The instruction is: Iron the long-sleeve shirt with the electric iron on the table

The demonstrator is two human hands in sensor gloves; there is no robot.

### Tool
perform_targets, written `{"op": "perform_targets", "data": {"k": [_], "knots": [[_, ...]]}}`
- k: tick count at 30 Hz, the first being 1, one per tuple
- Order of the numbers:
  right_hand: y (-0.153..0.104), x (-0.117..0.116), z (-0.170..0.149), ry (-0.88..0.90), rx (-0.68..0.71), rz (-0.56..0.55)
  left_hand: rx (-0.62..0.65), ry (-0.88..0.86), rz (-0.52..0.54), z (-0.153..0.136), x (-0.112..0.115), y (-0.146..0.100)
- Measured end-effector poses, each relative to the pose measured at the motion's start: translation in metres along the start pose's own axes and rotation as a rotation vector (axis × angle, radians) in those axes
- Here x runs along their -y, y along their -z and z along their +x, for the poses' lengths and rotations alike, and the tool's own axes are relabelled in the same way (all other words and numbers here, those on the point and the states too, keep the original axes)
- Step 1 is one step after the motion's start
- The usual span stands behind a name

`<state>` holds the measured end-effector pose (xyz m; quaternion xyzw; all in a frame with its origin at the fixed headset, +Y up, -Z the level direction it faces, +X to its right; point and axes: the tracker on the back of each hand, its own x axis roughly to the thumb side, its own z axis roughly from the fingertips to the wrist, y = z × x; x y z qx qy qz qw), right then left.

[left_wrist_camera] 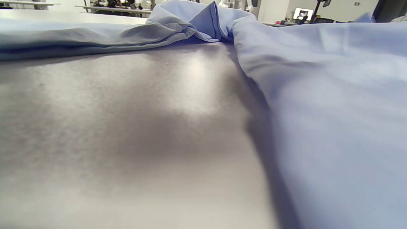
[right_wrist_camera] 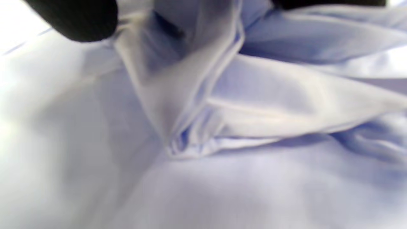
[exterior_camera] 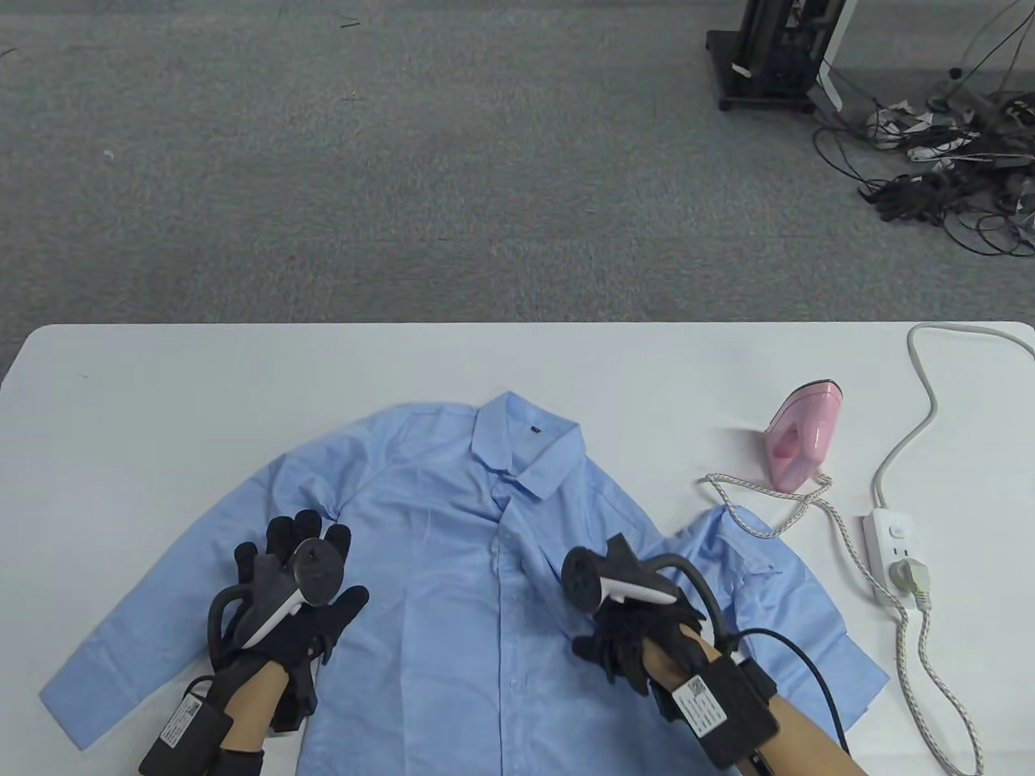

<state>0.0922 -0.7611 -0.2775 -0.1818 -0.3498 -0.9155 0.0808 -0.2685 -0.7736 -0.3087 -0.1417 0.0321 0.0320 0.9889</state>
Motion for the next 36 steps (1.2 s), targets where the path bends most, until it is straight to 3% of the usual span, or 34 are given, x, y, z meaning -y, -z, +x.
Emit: {"op": "perform_targets", "data": {"k": [3, 5, 9, 13, 18, 20, 22, 23, 25, 31, 36], "knots": [[-0.029, -0.023, 0.018, 0.037, 0.111, 0.114, 0.017, 0.018, -0.004, 0.005, 0.001, -0.001], [-0.044, -0.044, 0.03, 0.156, 0.237, 0.277, 0.03, 0.018, -0.004, 0.008, 0.002, -0.002], [-0.045, -0.076, 0.044, 0.427, 0.447, 0.571, 0.047, 0.007, 0.008, 0.01, -0.001, -0.003], [-0.051, -0.044, 0.036, 0.427, 0.447, 0.406, 0.051, -0.02, 0.02, 0.008, -0.005, -0.005], [-0.074, 0.041, 0.029, 0.498, 0.45, 0.121, 0.025, -0.08, 0.035, -0.003, -0.013, -0.003], [-0.074, 0.072, 0.035, 0.522, 0.373, -0.047, 0.004, -0.1, 0.039, -0.009, -0.015, -0.003], [-0.062, 0.099, 0.052, 0.532, 0.242, -0.306, -0.04, -0.092, 0.041, -0.016, -0.016, -0.003], [-0.05, 0.108, 0.066, 0.505, 0.172, -0.445, -0.073, -0.037, 0.053, -0.019, -0.016, -0.003], [-0.027, 0.114, 0.088, 0.403, 0.115, -0.566, -0.098, 0.009, 0.062, -0.025, -0.015, -0.002], [0.064, 0.107, 0.134, 0.199, -0.149, -0.598, -0.154, -0.022, 0.017, -0.039, -0.012, 0.002], [0.119, 0.08, 0.13, 0.156, -0.289, -0.369, -0.195, 0.016, -0.002, -0.044, -0.013, 0.002]]}}
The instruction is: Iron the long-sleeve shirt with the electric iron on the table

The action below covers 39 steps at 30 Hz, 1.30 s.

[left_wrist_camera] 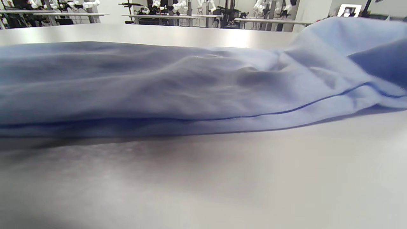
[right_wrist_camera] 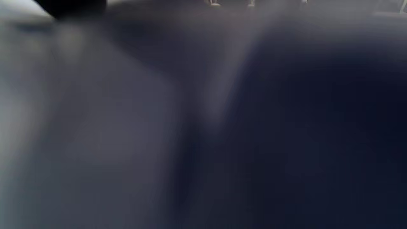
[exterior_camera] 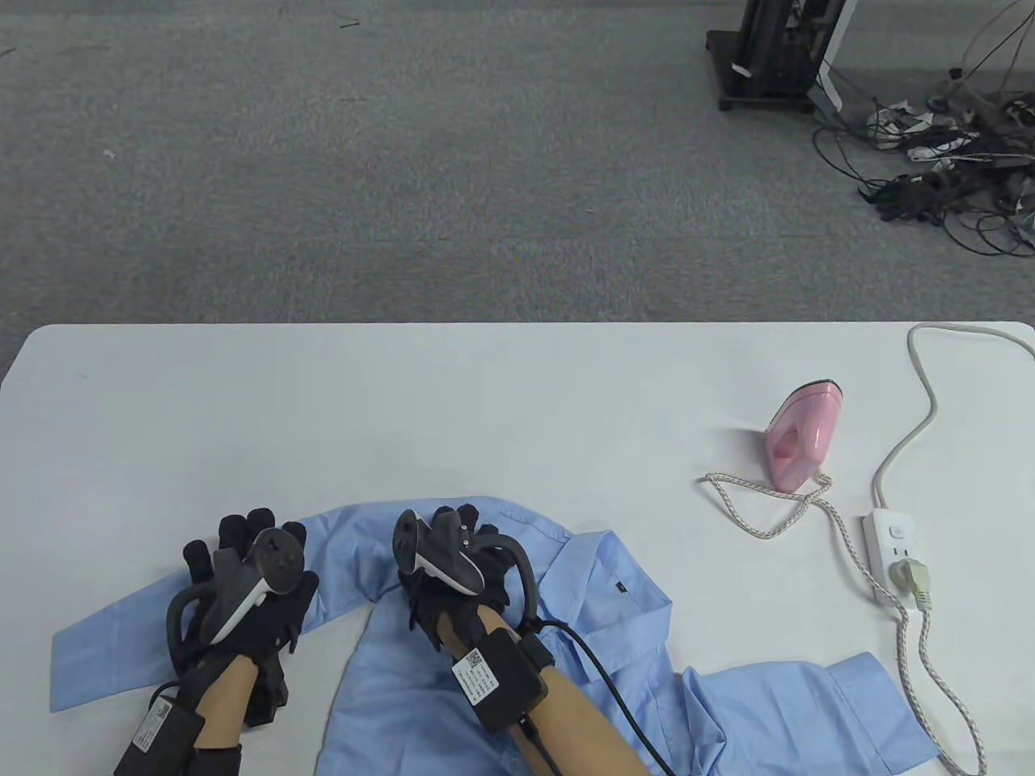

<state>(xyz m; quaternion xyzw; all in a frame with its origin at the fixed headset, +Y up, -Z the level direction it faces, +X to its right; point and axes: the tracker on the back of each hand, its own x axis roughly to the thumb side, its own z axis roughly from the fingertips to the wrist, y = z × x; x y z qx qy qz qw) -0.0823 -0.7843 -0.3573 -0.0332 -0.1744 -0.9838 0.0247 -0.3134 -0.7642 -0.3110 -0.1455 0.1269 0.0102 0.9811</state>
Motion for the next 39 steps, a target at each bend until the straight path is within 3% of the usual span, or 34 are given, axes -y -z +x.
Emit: {"op": "perform_targets", "data": {"k": [3, 9, 14, 19, 22, 32, 36, 39], "knots": [[0.005, -0.004, -0.026, 0.022, 0.014, 0.085, -0.019, 0.02, -0.009, -0.004, 0.001, 0.001], [-0.005, -0.012, -0.138, 0.067, 0.016, 0.249, -0.119, 0.112, -0.043, -0.009, 0.005, 0.005], [-0.02, -0.022, -0.229, 0.175, -0.074, 0.306, -0.124, 0.132, -0.08, -0.006, 0.012, 0.007], [-0.03, -0.028, -0.294, 0.258, -0.114, 0.325, -0.15, 0.192, -0.121, -0.005, 0.025, 0.017], [-0.032, -0.029, -0.312, 0.319, -0.14, 0.332, -0.131, 0.056, -0.179, -0.004, 0.031, 0.018], [-0.034, -0.031, -0.328, 0.332, -0.171, 0.326, -0.12, 0.088, -0.219, 0.001, 0.03, 0.012], [-0.033, -0.031, -0.327, 0.326, -0.164, 0.327, 0.001, 0.075, -0.148, 0.012, 0.031, 0.011], [-0.035, -0.032, -0.326, 0.308, -0.143, 0.302, -0.027, 0.152, -0.152, 0.021, 0.028, 0.009]]}}
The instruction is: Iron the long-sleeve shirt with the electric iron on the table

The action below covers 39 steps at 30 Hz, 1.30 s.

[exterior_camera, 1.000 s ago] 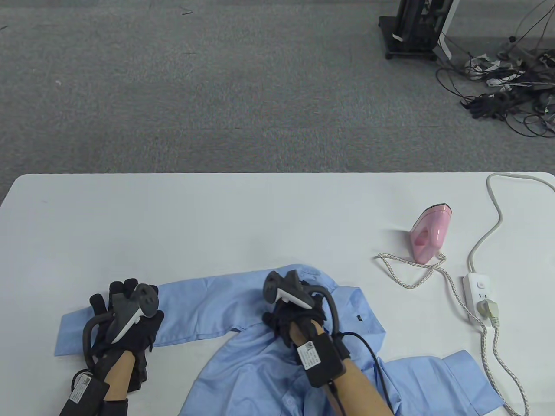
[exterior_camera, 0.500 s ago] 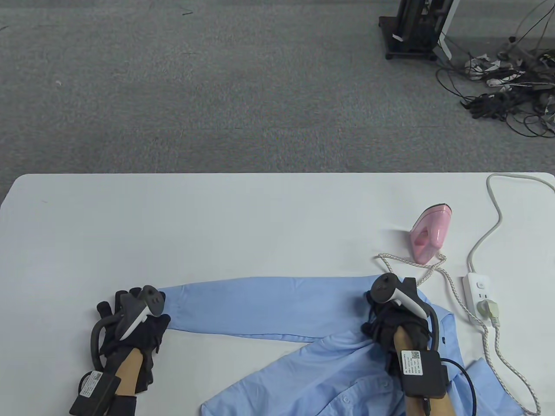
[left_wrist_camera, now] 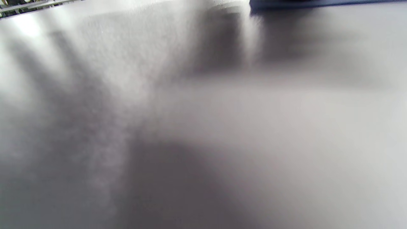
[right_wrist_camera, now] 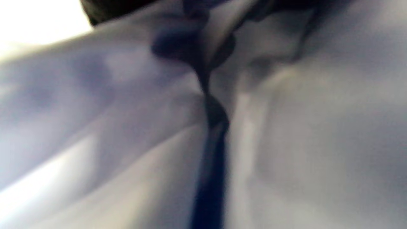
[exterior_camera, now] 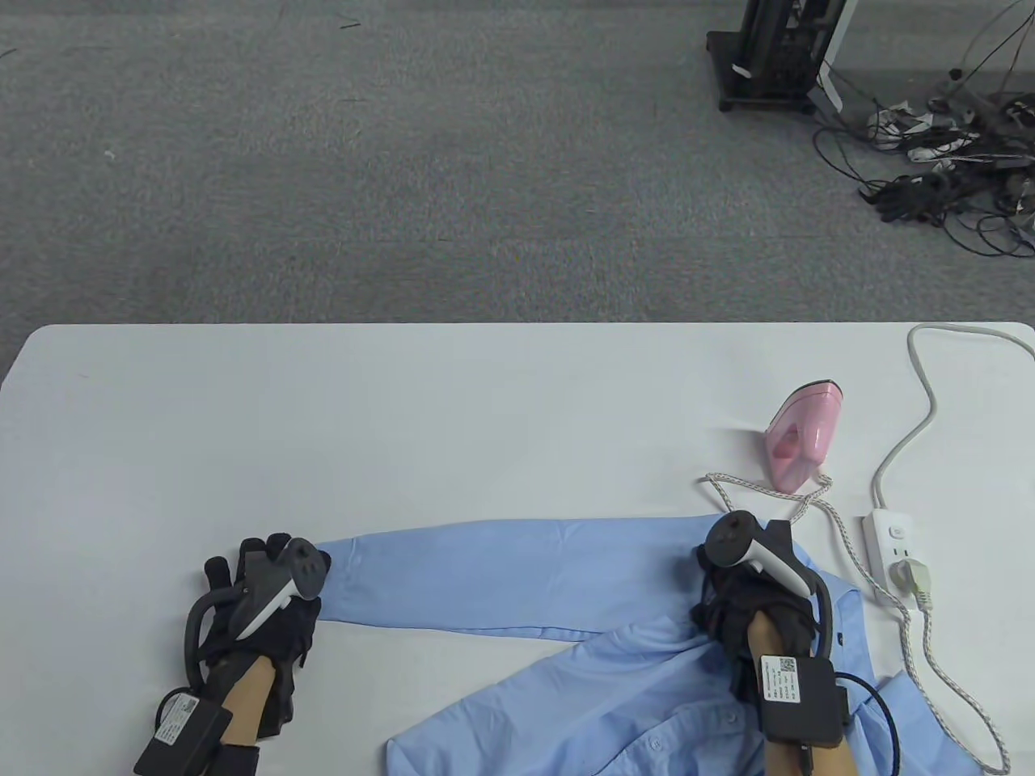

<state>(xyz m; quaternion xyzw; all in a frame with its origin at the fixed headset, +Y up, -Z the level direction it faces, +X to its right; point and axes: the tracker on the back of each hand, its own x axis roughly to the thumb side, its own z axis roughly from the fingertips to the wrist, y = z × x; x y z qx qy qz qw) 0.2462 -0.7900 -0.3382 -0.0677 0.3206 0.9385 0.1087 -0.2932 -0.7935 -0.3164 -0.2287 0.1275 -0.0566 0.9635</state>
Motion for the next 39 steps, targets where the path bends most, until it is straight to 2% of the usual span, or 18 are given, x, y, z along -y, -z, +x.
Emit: {"op": "perform_targets", "data": {"k": [4, 6, 8, 11, 12, 14, 18, 20, 23, 25, 27, 32, 36, 38, 39], "knots": [[-0.011, 0.01, 0.002, -0.021, 0.06, -0.095, -0.003, 0.022, 0.001, 0.003, -0.002, 0.0], [-0.027, 0.027, 0.003, 0.059, 0.095, -0.168, 0.002, 0.019, 0.0, 0.003, -0.002, 0.0], [-0.045, 0.05, 0.001, 0.095, 0.1, -0.313, 0.003, 0.033, 0.001, 0.003, -0.005, 0.001], [-0.063, 0.082, -0.012, 0.142, -0.007, -0.511, 0.007, 0.035, -0.006, 0.005, -0.009, 0.002], [-0.066, 0.093, -0.02, 0.194, -0.063, -0.609, 0.007, 0.04, -0.006, 0.006, -0.01, 0.003], [-0.063, 0.106, -0.034, 0.292, -0.152, -0.711, 0.002, 0.051, -0.003, 0.008, -0.011, 0.002], [-0.029, 0.117, -0.065, 0.467, -0.317, -0.718, -0.007, 0.076, 0.004, 0.01, -0.011, 0.001], [-0.01, 0.112, -0.071, 0.539, -0.325, -0.748, -0.009, 0.081, 0.005, 0.011, -0.011, 0.001], [0.016, 0.108, -0.074, 0.526, -0.384, -0.745, -0.009, 0.093, 0.004, 0.012, -0.012, 0.0], [0.025, 0.111, -0.079, 0.55, -0.414, -0.811, -0.007, 0.102, 0.006, 0.012, -0.013, -0.001], [0.034, 0.115, -0.084, 0.597, -0.398, -0.862, -0.008, 0.104, 0.006, 0.012, -0.013, -0.001], [0.054, 0.114, -0.094, 0.812, -0.319, -0.867, 0.007, 0.109, -0.016, 0.012, -0.011, -0.001], [0.058, 0.117, -0.094, 0.717, -0.315, -0.902, 0.012, 0.106, -0.036, 0.011, -0.01, -0.001], [0.061, 0.114, -0.096, 0.793, -0.292, -0.838, 0.013, 0.101, -0.042, 0.011, -0.01, -0.001], [0.062, 0.112, -0.097, 0.896, -0.255, -0.787, 0.017, 0.099, -0.049, 0.012, -0.011, -0.001]]}}
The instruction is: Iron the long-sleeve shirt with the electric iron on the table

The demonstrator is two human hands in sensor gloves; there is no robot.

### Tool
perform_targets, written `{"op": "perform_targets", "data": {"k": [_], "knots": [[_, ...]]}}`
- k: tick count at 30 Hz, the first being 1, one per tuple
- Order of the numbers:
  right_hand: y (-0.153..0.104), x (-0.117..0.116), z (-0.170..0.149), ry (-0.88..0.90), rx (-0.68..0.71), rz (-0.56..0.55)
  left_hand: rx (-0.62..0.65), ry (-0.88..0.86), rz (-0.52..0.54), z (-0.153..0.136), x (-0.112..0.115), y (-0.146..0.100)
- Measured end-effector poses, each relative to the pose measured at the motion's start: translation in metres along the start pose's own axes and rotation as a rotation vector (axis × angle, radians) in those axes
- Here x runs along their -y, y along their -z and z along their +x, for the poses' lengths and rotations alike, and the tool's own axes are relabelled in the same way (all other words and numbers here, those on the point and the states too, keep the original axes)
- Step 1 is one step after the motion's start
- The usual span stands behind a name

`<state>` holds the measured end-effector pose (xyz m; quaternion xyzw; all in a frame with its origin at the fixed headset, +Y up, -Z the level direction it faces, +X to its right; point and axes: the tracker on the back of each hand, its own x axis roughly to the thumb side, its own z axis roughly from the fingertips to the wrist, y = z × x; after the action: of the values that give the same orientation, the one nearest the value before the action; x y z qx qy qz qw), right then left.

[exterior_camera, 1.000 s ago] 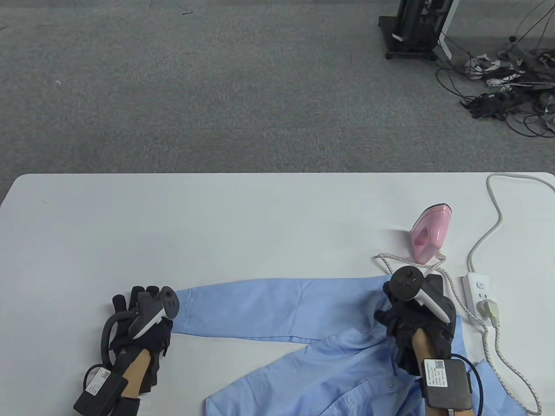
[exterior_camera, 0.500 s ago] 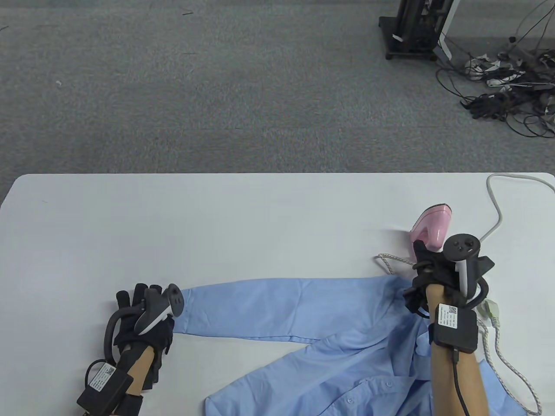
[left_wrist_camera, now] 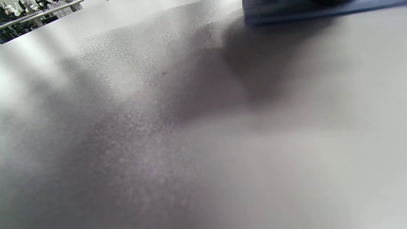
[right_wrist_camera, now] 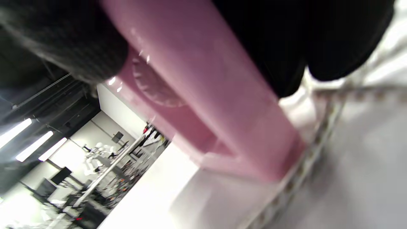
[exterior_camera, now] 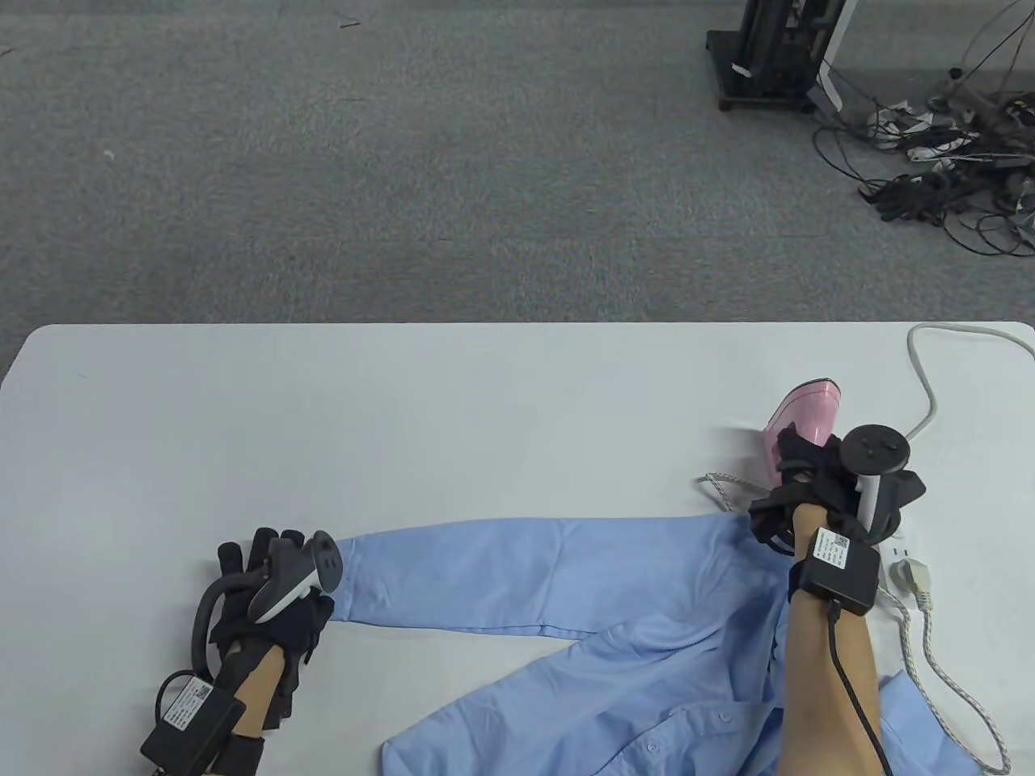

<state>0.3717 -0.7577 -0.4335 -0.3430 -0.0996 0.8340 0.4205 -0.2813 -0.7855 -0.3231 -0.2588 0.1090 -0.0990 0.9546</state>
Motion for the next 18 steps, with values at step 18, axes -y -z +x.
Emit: {"op": "perform_targets", "data": {"k": [18], "knots": [[-0.134, 0.05, 0.151, 0.402, 0.631, 0.157, 0.001, 0.002, 0.035, 0.001, -0.001, 0.001]]}}
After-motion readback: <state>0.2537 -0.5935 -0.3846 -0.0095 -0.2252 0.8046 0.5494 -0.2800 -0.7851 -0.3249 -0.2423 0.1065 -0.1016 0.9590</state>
